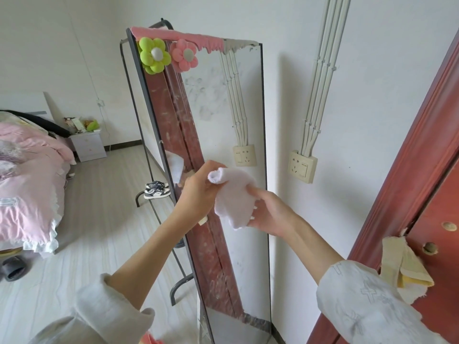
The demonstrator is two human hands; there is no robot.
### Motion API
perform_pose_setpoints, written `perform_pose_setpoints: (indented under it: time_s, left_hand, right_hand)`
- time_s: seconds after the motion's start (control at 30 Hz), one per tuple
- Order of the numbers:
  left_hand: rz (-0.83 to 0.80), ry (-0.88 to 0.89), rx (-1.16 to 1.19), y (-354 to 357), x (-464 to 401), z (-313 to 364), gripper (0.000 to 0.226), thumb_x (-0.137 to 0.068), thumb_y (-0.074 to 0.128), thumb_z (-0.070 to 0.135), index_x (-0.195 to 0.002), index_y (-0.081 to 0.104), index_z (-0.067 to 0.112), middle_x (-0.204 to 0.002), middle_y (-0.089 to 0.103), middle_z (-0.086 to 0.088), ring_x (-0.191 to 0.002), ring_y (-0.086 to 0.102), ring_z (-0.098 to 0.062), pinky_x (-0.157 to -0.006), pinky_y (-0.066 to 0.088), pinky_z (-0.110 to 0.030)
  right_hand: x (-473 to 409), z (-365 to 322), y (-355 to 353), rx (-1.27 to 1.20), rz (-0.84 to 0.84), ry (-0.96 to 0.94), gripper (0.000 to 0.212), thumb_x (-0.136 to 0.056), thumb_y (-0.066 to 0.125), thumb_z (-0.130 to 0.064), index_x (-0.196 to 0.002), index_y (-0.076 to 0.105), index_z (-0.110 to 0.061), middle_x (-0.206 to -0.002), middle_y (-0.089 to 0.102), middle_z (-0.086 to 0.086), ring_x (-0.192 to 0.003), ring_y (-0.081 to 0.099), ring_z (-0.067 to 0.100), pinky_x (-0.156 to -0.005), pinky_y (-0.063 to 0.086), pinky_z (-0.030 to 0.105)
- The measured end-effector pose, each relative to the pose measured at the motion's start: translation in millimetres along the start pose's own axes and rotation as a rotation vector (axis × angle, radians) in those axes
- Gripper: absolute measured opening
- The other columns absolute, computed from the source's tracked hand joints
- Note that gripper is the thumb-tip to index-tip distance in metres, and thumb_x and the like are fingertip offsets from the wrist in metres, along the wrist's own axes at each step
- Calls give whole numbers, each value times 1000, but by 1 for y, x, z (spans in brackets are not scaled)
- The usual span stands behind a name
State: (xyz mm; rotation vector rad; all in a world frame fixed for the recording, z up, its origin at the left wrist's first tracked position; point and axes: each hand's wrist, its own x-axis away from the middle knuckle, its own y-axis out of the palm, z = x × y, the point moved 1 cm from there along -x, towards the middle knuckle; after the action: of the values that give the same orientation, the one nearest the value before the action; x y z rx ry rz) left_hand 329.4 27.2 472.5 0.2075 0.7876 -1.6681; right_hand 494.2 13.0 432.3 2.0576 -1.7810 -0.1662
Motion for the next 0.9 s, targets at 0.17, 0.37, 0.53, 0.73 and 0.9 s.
perform_pose_setpoints:
  time_s: [0.17,0.37,0.53,0.73,0.9]
  left_hand:
    - [80,-37,173,7,-8,10,16,-91,52,4,-90,56,19,-82,61,10,-78,62,-3,-66,55,-26]
    - [144,-79,249,8,-25,16,17,-90,54,7,-89,58,23,-88,65,1,-85,65,-19,-69,56,-34]
    - [179,208,-165,17,-26,21,27,-83,52,-9,-97,65,11,-95,58,-2,-84,57,-15,-70,46,-16]
    - [-69,486,-550,37,-23,17,38,-78,47,-2,-110,66,6,-107,60,-14,-94,61,-30,-67,55,-42]
    - [-83,189,-201,31,-21,22,47,-79,33,-13,-115,53,8,-117,63,-8,-100,62,-13,-80,49,-19]
  right_hand:
    - [4,-10,6,42,-246,-124,50,-98,23,-45,-129,50,-17,-113,57,9,-100,55,23,-74,44,37]
    - [9,-15,-5,70,-264,-80,38,-89,49,-34,-121,56,-13,-106,65,4,-97,61,18,-84,49,30]
    - [0,-24,-13,-15,15,0,29,-89,59,-23,-108,60,-1,-92,69,12,-79,66,21,-76,52,30]
    - [0,-46,-11,-203,62,14,55,-93,43,-50,-116,59,-2,-100,64,15,-94,62,31,-92,50,44]
    - [-3,-64,-6,-169,-53,-67,46,-89,57,-34,-120,53,-1,-110,55,17,-97,61,31,-83,51,39]
